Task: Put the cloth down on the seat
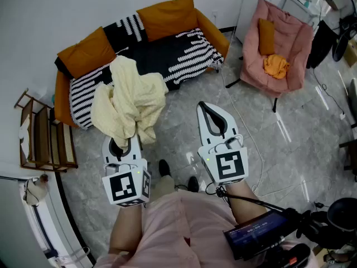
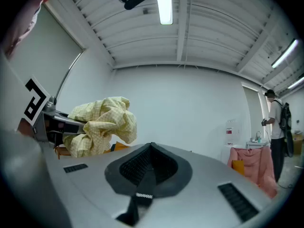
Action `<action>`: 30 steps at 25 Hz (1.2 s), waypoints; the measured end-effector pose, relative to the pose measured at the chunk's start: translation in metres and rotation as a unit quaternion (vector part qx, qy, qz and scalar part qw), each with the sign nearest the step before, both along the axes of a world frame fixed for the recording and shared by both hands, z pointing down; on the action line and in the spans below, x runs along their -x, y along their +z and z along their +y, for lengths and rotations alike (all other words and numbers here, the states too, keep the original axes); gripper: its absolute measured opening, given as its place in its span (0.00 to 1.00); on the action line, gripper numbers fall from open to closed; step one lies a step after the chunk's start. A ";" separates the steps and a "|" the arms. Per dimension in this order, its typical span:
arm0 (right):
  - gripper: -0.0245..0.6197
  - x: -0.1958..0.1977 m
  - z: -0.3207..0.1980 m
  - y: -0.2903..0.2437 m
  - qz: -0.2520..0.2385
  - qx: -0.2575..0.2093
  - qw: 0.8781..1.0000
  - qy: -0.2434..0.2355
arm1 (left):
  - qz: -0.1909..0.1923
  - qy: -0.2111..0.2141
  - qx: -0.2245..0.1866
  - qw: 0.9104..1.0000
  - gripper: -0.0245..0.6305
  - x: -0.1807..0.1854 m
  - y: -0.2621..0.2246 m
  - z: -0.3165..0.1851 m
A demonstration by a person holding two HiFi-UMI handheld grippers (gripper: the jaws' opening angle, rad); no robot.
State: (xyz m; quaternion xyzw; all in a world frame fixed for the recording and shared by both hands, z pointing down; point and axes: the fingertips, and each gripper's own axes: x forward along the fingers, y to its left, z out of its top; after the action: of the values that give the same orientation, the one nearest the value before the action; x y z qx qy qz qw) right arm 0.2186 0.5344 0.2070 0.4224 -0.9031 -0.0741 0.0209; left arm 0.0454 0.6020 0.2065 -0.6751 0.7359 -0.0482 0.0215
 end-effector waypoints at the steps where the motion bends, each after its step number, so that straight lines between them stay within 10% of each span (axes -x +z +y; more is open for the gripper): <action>1: 0.04 0.000 0.000 -0.001 -0.007 0.001 1.000 -0.001 | 0.001 -0.001 0.000 1.000 0.19 0.000 0.000 0.000; 15: 0.04 -0.012 -0.022 0.019 0.000 0.035 0.999 0.019 | 0.010 -0.015 0.009 1.000 0.19 0.009 0.018 -0.013; 30: 0.04 0.118 -0.179 0.039 0.019 0.042 0.999 0.005 | 0.024 -0.027 0.027 0.999 0.19 0.139 0.043 -0.157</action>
State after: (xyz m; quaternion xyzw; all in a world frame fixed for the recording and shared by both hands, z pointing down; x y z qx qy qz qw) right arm 0.1011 0.3553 0.2459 0.4239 -0.9029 -0.0438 0.0558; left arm -0.0937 0.4451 0.2491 -0.6561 0.7527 -0.0524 -0.0160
